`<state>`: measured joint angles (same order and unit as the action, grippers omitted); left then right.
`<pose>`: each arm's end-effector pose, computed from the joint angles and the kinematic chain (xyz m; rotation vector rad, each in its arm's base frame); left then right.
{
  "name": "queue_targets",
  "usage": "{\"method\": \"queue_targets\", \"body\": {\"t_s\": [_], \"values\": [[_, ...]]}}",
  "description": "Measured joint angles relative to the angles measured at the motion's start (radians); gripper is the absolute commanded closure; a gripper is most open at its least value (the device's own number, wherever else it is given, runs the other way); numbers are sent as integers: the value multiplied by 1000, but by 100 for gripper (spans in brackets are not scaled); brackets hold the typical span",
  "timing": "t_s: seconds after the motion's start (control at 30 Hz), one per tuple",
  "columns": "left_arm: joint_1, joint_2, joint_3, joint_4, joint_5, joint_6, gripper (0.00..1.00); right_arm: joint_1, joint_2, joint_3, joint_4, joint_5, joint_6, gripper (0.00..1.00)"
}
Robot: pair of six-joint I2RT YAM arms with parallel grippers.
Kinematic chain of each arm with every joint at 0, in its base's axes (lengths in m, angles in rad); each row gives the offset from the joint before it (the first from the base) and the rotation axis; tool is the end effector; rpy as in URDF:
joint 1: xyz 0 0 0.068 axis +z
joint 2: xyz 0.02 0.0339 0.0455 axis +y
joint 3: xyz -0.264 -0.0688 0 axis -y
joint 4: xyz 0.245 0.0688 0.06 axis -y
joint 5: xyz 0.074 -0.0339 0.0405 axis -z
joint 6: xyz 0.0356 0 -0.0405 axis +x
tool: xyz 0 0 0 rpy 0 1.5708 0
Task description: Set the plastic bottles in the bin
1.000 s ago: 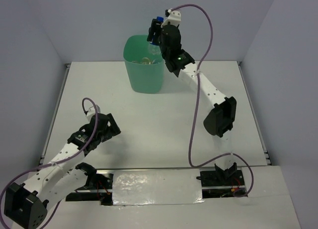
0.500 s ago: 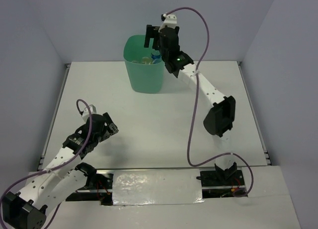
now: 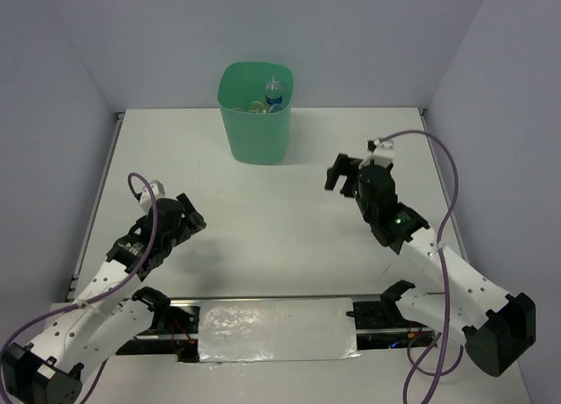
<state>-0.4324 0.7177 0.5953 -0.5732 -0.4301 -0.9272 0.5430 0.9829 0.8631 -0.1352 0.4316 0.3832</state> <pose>0.1454 -0.0507 0.2486 -0.7548 2.0727 -0.2726 0.2020 0.1045 0.3366 0.1589 1.8029 0.2660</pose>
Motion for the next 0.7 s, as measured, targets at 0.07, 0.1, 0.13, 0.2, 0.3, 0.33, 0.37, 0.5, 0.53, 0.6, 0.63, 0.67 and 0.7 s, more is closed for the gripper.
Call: {"method": "queue_targets", "body": {"t_s": [0.07,0.1,0.13,0.2,0.3,0.33,0.37,0.5,0.53,0.6,0.63,0.67,0.7], "values": [[0,5,0,4,-5,-2,1,-1,-54,-145,-12,4,46,0],[0,8,0,5,-5,-4,1,-1,-84,-212,-18,1,63,0],[0,13,0,5,-5,-4,1,-1,-121,-285,-14,-10,82,0],[0,21,1,5,-3,-4,1,-3,-206,-404,-12,-35,121,0],[1,26,1,3,-3,-14,1,-3,-324,-506,-5,-69,157,0],[2,26,1,3,-3,-16,1,-3,-357,-521,2,-75,164,0],[2,25,1,3,-3,-18,1,-3,-387,-529,11,-81,168,0],[2,18,1,-6,-3,-21,1,-3,-450,-531,43,-85,177,0],[2,13,1,-8,-3,-21,1,-3,-459,-530,47,-85,177,0],[2,3,1,-13,-5,-21,1,-3,-462,-530,52,-85,177,0],[2,-2,1,-16,-6,-21,1,-3,-455,-530,53,-85,177,0],[2,-6,1,-20,-10,-21,1,-3,-448,-530,52,-85,177,0],[2,-9,1,-25,-12,-21,1,-3,-437,-530,52,-85,177,0]]}}
